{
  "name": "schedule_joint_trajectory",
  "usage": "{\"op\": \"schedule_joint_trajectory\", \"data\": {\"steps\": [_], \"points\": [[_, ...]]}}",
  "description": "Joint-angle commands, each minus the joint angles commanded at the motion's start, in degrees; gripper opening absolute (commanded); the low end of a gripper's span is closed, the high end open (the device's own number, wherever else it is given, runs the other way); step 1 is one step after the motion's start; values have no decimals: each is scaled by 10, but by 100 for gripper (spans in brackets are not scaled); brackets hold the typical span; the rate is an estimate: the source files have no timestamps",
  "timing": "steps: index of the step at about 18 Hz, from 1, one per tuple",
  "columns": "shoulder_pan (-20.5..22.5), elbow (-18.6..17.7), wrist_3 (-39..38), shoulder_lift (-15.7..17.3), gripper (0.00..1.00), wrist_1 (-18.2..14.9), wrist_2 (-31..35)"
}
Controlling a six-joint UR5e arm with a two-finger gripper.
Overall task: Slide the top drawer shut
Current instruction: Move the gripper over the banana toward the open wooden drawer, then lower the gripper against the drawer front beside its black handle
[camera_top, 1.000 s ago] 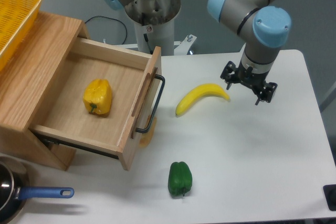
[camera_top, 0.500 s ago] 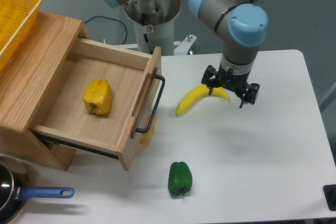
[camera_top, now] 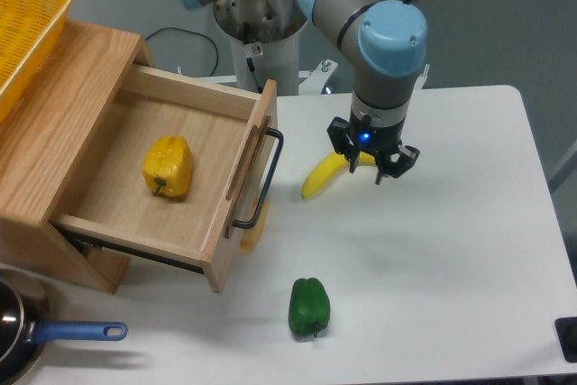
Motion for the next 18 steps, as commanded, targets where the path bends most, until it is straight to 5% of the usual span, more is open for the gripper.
{"op": "schedule_joint_trajectory", "data": {"steps": [7, 18], "points": [[-24, 28, -82, 0, 24, -3, -40], [-48, 34, -96, 3, 12, -43, -43]]}}
